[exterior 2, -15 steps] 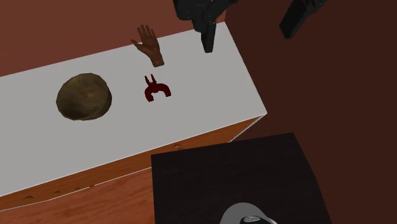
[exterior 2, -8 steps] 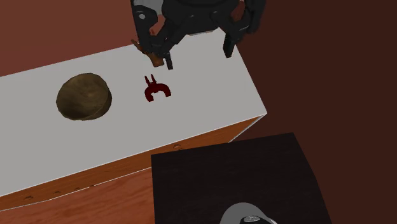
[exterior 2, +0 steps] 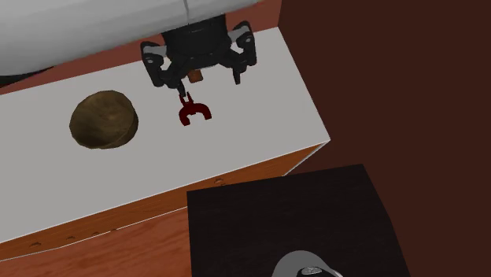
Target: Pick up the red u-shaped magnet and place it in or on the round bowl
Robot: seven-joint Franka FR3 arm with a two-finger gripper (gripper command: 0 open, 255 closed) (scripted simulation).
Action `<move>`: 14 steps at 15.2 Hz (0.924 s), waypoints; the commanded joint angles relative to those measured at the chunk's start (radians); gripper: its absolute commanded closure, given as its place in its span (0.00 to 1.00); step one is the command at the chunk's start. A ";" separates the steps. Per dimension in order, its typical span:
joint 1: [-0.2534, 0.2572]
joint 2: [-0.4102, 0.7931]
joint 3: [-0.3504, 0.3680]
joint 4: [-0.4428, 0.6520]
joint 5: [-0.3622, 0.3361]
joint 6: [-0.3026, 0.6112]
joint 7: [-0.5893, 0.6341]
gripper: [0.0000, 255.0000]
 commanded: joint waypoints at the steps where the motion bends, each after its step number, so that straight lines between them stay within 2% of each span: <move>1: 0.004 0.066 0.024 0.006 -0.008 0.069 0.026 0.00; 6: 0.007 0.257 0.082 0.053 -0.068 0.227 0.115 0.00; 12: 0.029 0.504 0.108 0.159 -0.224 0.369 0.270 0.00; 14: 0.039 0.541 0.100 0.172 -0.250 0.392 0.292 0.00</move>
